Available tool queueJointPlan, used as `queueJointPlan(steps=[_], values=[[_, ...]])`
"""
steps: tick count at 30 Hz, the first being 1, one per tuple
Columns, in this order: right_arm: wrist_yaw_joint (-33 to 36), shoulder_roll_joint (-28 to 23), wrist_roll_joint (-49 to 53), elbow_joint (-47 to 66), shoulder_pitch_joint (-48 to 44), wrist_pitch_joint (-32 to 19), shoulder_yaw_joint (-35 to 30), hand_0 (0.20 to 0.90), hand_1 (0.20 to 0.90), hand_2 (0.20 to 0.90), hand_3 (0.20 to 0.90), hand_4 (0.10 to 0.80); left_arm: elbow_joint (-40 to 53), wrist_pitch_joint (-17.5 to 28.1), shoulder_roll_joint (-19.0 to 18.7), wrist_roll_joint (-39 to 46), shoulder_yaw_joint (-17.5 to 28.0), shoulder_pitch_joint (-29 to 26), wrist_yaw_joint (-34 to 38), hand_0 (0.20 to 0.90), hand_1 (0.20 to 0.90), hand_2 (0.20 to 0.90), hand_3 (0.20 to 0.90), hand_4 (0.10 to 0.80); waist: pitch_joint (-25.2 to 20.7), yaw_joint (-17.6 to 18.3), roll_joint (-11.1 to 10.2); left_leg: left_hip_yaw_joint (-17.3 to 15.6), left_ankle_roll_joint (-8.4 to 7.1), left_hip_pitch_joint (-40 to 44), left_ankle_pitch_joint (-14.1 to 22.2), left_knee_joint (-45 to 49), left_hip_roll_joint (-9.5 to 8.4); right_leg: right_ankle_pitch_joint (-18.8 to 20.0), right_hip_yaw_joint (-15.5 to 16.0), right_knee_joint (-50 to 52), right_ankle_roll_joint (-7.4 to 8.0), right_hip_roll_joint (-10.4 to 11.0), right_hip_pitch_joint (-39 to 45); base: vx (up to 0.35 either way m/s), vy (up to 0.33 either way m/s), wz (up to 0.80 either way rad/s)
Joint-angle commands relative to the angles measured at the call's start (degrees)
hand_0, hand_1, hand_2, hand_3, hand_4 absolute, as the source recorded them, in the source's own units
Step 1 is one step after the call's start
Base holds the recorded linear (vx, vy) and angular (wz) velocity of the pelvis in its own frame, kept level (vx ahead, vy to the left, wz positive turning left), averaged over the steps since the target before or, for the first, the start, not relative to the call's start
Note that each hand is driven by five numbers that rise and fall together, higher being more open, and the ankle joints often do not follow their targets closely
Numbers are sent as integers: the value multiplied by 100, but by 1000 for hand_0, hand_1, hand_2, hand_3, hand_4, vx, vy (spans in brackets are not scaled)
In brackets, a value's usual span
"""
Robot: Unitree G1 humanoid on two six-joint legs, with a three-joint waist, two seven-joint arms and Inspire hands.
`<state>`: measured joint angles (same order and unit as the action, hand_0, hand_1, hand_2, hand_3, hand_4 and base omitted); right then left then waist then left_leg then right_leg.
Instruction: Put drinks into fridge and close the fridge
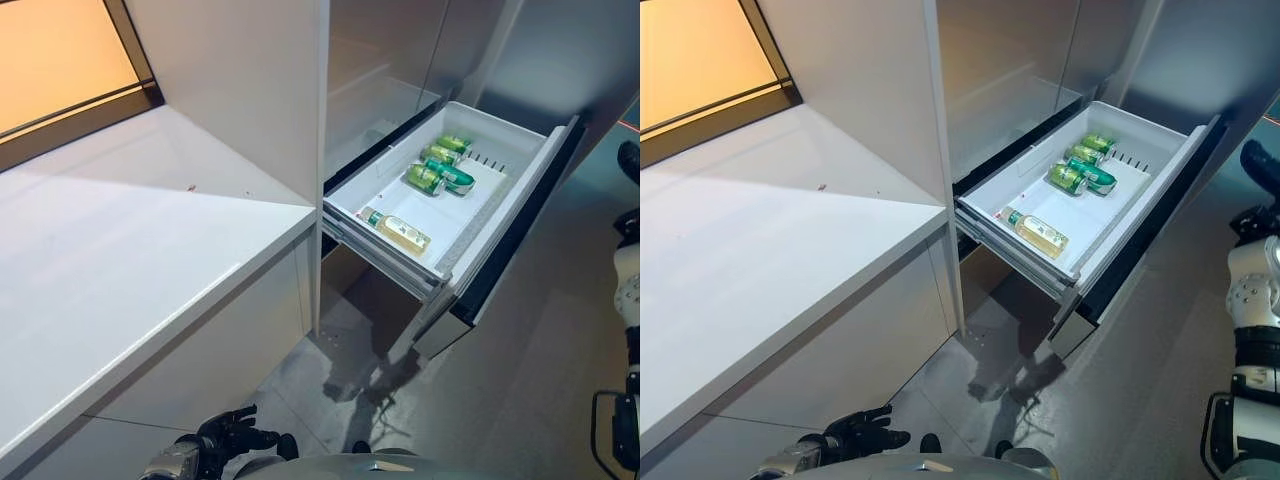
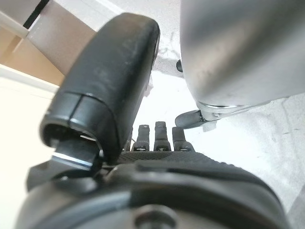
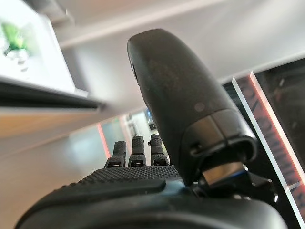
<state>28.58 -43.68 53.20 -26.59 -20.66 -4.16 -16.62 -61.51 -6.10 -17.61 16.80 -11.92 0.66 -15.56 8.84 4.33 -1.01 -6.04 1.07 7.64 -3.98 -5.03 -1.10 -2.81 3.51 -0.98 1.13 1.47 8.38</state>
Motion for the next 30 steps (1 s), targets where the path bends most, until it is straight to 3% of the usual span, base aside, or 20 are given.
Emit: queueJointPlan(steps=[1,8,15,24,30], values=[[-48,-207,53,445,-335,-685,-300,900,900,900,900,800,-291,64,-125,-112,-254,-5,-68,900,900,900,900,800,-301,-289,-74,74,252,-252,1488,1379,-220,-617,230,1276,96,99,-567,48,-51,3],[57,7,315,89,-236,-731,-320,900,900,900,900,800,-169,9,-89,55,-250,-34,147,900,900,900,900,800,64,-449,-53,245,368,-751,2002,2452,-271,-1115,476,2235,-171,233,-896,17,-31,15],[-759,66,680,-380,-461,-386,-82,900,900,900,900,800,78,-33,-46,304,-138,-42,390,900,900,900,900,800,436,-675,-11,376,501,-1421,2410,3507,-394,-1531,699,3340,-402,392,-1394,-9,-4,20],[-2286,121,959,-602,-814,157,302,900,900,900,900,800,290,3,-44,459,-81,180,530,900,900,900,900,800,761,-889,82,476,517,-1921,2370,3922,-530,-1714,839,4107,-509,546,-1912,1,30,9],[-2700,66,785,-675,-1294,394,660,900,900,900,900,800,422,90,-32,597,-133,214,541,900,900,900,900,800,952,-1029,147,576,483,-2100,2213,3890,-579,-1724,865,4300,-520,607,-2126,-22,55,5]])
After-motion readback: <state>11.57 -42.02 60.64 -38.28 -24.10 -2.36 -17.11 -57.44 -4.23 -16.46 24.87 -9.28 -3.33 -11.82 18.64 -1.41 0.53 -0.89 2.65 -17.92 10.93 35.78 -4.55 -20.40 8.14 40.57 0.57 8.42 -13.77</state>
